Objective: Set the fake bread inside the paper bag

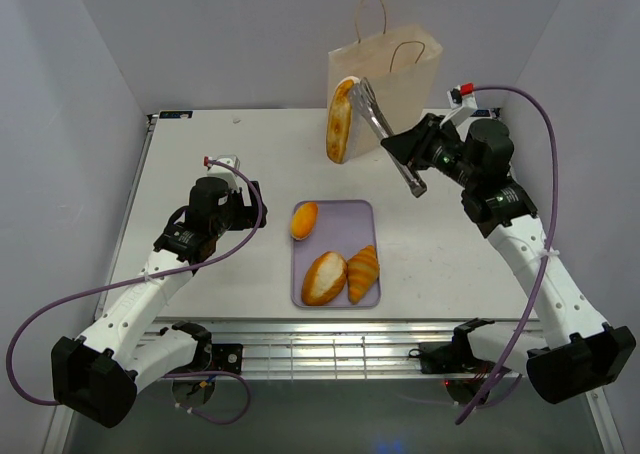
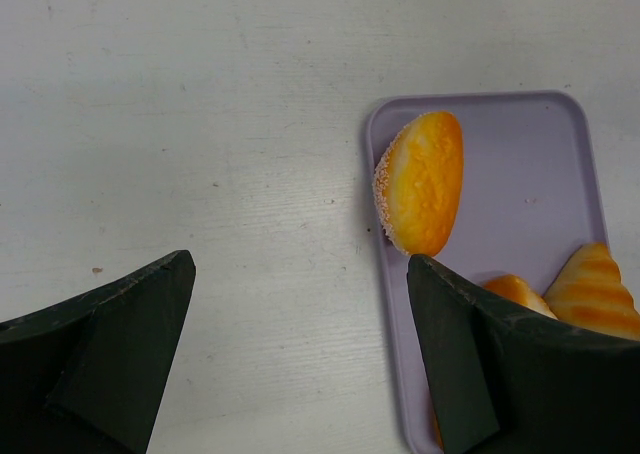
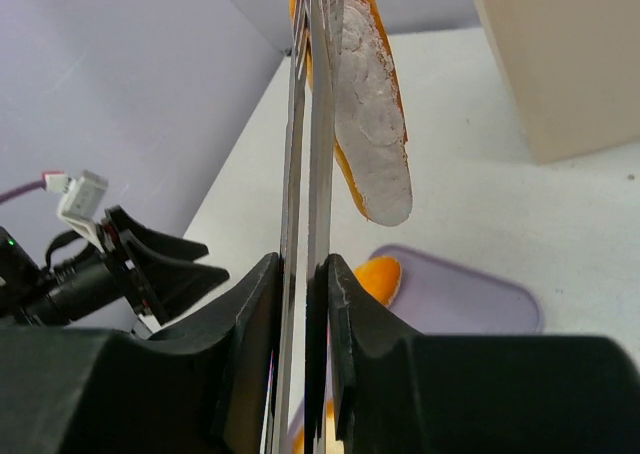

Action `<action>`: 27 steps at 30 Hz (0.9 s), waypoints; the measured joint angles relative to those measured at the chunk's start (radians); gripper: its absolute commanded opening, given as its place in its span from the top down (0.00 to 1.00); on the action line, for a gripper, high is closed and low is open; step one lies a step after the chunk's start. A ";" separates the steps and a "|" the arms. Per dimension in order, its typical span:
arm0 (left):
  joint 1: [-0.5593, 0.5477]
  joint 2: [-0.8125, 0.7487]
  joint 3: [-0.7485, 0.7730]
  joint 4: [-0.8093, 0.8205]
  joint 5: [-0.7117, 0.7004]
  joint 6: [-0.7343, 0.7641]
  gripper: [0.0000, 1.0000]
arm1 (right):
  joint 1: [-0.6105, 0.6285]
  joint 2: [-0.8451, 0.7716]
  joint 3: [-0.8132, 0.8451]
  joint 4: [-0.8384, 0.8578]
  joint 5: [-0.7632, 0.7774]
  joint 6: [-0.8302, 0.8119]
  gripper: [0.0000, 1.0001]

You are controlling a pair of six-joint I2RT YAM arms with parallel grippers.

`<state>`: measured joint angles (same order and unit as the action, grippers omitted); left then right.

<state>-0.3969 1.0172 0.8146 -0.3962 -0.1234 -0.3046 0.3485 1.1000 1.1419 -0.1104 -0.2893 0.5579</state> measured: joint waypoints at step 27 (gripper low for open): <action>0.000 0.021 0.000 0.007 -0.019 -0.003 0.02 | -0.143 0.521 0.683 0.077 0.021 0.062 0.79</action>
<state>-0.3969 1.0386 0.8146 -0.3889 -0.1429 -0.3077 0.2058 1.6215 1.8248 -0.0334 -0.2687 0.6197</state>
